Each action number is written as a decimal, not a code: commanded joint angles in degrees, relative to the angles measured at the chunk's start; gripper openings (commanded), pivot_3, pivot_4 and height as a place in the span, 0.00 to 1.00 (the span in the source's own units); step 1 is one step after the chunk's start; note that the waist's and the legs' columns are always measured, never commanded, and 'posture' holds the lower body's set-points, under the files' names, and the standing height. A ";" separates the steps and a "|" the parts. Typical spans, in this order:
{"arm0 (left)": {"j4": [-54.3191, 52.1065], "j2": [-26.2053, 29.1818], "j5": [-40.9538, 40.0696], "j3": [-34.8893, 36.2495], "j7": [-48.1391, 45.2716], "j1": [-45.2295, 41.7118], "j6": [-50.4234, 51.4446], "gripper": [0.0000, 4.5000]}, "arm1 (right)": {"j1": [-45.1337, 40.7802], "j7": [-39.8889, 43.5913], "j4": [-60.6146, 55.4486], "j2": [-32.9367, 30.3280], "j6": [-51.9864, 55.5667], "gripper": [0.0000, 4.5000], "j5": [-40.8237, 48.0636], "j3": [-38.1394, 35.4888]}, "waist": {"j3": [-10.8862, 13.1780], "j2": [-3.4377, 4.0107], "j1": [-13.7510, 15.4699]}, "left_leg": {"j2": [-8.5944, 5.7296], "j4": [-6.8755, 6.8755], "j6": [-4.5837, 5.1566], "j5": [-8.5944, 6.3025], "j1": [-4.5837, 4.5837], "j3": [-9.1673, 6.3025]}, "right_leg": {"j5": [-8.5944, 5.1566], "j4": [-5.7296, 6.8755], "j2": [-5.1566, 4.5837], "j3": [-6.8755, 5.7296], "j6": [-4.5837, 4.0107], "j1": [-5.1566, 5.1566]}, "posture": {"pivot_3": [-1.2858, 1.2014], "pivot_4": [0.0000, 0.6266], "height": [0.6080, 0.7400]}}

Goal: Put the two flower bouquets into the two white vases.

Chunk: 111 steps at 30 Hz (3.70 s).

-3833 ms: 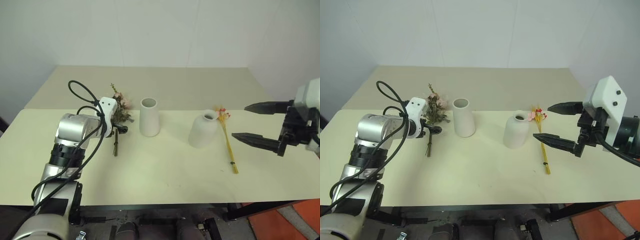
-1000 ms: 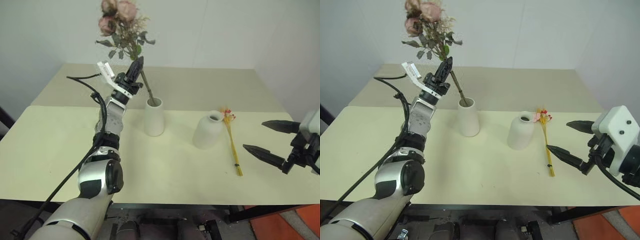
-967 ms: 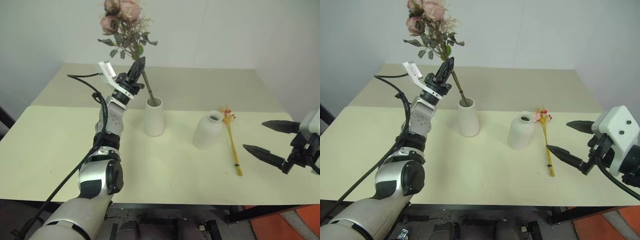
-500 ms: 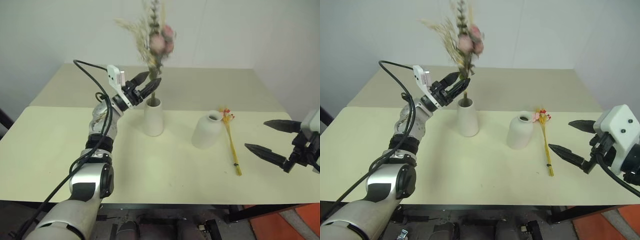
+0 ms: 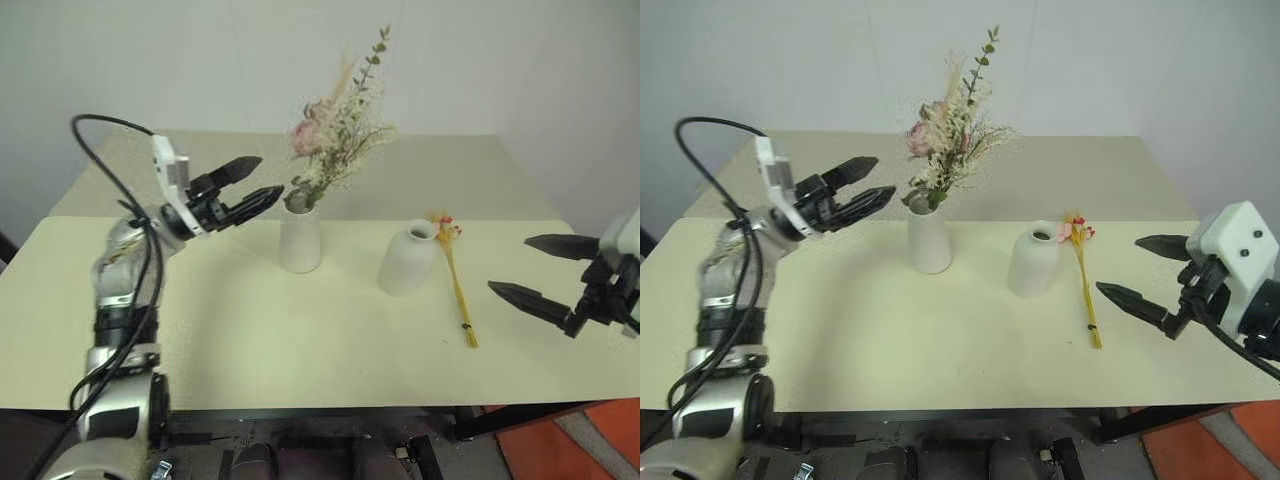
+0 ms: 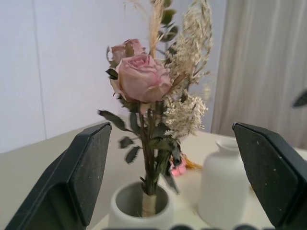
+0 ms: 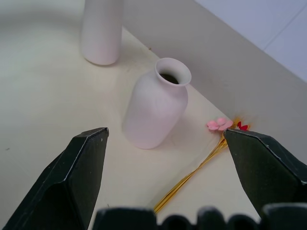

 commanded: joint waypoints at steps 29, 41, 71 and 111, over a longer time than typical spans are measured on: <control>-21.37 26.84 3.78 -6.38 -10.09 10.19 8.34 0.98 | -59.57 0.47 71.54 15.82 5.59 1.00 -28.84 58.47 | 0.01 0.02 -1.41 | 0.11 -0.08 0.02 0.00 -0.12 0.06 | -0.15 0.11 0.11 -0.02 -0.31 -0.26 | 0.52 0.24 1.00; -23.74 27.46 3.48 -4.46 -9.04 14.28 8.06 0.98 | -65.27 0.64 91.73 22.64 -2.41 0.34 -38.57 58.09 | 0.02 0.03 -1.41 | 0.11 -0.08 0.02 0.00 -0.08 0.05 | -0.07 0.15 0.12 -0.03 -0.43 -0.23 | 0.52 0.24 1.00; -21.79 27.47 4.37 -4.69 -9.60 14.24 4.82 0.98 | -40.74 -31.94 15.80 39.29 -16.17 0.01 -0.11 15.88 | 0.08 0.15 -1.26 | 0.17 -0.13 0.04 0.00 0.03 -0.11 | -0.16 0.21 0.15 -0.18 -0.37 -0.08 | 0.52 0.24 1.00; -23.06 28.09 3.15 -0.78 -8.72 17.42 3.70 0.98 | -15.06 -14.62 8.99 24.47 -17.27 0.99 3.41 15.23 | 0.08 0.15 -0.68 | 0.19 -0.16 0.04 -0.01 -0.07 -0.10 | -0.35 0.17 0.14 -0.21 -0.63 -0.16 | 0.52 0.24 1.00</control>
